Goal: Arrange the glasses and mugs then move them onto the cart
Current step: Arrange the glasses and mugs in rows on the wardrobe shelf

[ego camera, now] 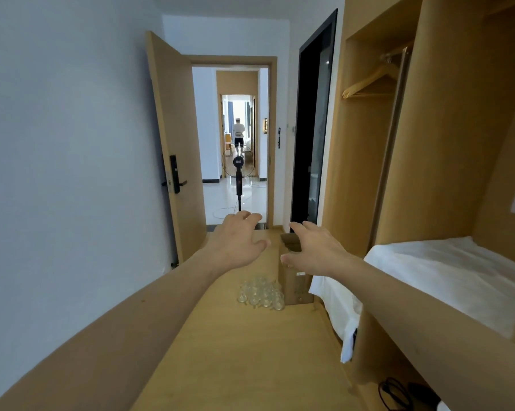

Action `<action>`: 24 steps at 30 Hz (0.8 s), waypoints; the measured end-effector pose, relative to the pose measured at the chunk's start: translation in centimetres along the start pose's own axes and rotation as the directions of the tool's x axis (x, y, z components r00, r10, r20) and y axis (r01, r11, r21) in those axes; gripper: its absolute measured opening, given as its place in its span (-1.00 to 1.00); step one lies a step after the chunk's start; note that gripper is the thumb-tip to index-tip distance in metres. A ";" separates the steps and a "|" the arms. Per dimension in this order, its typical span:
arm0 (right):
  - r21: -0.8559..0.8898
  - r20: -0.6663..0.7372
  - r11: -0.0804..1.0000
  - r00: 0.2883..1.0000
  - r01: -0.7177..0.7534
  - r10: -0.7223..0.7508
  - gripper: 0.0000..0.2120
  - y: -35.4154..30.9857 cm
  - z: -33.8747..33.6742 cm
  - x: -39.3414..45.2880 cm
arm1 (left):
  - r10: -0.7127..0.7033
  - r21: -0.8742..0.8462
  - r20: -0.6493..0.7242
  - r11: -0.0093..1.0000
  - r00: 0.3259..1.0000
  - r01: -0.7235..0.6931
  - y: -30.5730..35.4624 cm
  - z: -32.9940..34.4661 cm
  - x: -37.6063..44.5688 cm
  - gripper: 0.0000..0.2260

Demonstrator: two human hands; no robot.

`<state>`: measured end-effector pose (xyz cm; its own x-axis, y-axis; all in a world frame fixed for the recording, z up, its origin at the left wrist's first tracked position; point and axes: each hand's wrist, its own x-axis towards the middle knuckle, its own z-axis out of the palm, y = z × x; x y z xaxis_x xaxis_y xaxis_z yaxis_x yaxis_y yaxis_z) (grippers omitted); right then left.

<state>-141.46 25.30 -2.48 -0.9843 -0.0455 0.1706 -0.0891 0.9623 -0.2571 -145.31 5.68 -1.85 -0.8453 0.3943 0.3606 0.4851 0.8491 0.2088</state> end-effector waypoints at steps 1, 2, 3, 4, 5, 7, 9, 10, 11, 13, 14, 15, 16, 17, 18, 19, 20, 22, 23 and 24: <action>0.006 0.010 1.000 1.000 -0.007 0.007 -0.19 0.1 0.7 1.0 | 0.001 -0.001 0.008 1.000 1.000 -0.001 -0.7 0.4 0.8 -0.44; 0.009 0.016 1.000 1.000 -0.014 0.014 -0.18 0.3 1.4 2.1 | 0.000 -0.005 0.019 1.000 1.000 0.000 -1.3 0.9 1.5 -0.45; 0.011 0.019 1.000 1.000 -0.019 0.019 -0.18 0.5 1.9 3.2 | -0.004 -0.009 0.027 1.000 1.000 0.004 -1.8 1.4 2.3 -0.45; 0.013 0.022 1.000 1.000 -0.020 0.020 -0.18 0.7 2.4 4.3 | -0.010 -0.012 0.035 1.000 0.999 0.011 -2.4 1.9 3.1 -0.44; 0.013 0.024 1.000 1.000 -0.017 0.017 -0.18 0.9 2.8 5.5 | -0.016 -0.008 0.040 1.000 0.999 0.016 -2.9 2.4 3.8 -0.43; 0.014 0.031 1.000 0.999 -0.007 0.007 -0.21 1.4 3.5 7.8 | -0.022 0.004 0.050 1.000 0.999 0.022 -3.9 3.4 5.6 -0.41; 0.016 0.031 1.000 1.000 0.001 -0.001 -0.21 2.1 4.3 10.4 | -0.030 0.005 0.061 1.000 0.998 0.030 -4.9 4.4 7.6 -0.41; 0.016 0.028 1.000 1.000 0.003 -0.004 -0.21 2.5 4.7 11.8 | -0.039 0.002 0.067 0.999 0.997 0.039 -5.4 5.0 8.7 -0.41; 0.020 0.026 1.000 1.000 0.005 -0.005 -0.20 3.0 5.1 13.3 | -0.048 -0.002 0.071 0.999 0.996 0.049 -5.9 5.6 9.9 -0.42; 0.037 0.023 0.999 1.000 0.006 -0.007 -0.20 4.2 5.6 16.4 | -0.061 -0.001 0.076 0.998 0.995 0.062 -6.8 7.0 12.6 -0.44; 0.046 0.020 0.999 1.000 0.006 -0.007 -0.20 4.8 5.9 18.1 | -0.064 0.008 0.079 0.998 0.995 0.063 -7.2 7.6 14.1 -0.46; 0.054 0.018 0.999 1.000 0.005 -0.006 -0.20 5.5 6.1 19.8 | -0.064 0.020 0.083 0.998 0.995 0.062 -7.6 8.2 15.7 -0.46; 0.062 0.017 0.998 1.000 0.005 -0.006 -0.20 6.1 6.3 21.5 | -0.065 0.027 0.087 0.998 0.994 0.063 -7.9 8.8 17.4 -0.47; 0.068 0.014 0.998 1.000 0.006 -0.007 -0.20 6.9 6.4 23.3 | -0.068 0.028 0.092 0.997 0.994 0.065 -8.1 9.3 19.2 -0.47; 0.075 0.009 0.997 1.000 0.007 -0.007 -0.20 7.7 6.5 25.1 | -0.070 0.029 0.100 0.997 0.993 0.067 -8.3 9.8 21.1 -0.46; 0.085 0.004 0.996 1.000 0.003 -0.003 -0.20 8.7 6.4 26.8 | -0.072 0.032 0.112 0.997 0.991 0.069 -8.4 10.3 23.0 -0.46; 0.095 0.004 0.995 1.000 -0.006 0.005 -0.20 9.7 6.3 28.5 | -0.076 0.036 0.123 0.997 0.990 0.072 -8.4 10.8 24.8 -0.45; 0.100 0.010 0.995 1.000 -0.026 0.025 -0.21 11.8 5.9 31.5 | -0.076 0.043 0.135 0.997 0.988 0.071 -8.5 11.9 28.3 -0.44; 0.097 0.017 0.995 0.999 -0.033 0.031 -0.23 12.9 5.8 32.8 | -0.073 0.045 0.136 0.997 0.988 0.067 -8.5 12.4 29.9 -0.44; 0.097 0.024 0.995 0.999 -0.036 0.034 -0.25 14.0 5.8 34.1 | -0.071 0.046 0.137 0.997 0.988 0.065 -8.5 13.0 31.2 -0.45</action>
<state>-177.17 35.63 -5.75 -0.9901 -0.0193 0.1393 -0.0679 0.9328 -0.3540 -178.72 15.38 -4.18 -0.9002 0.3776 0.2170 0.4183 0.8883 0.1898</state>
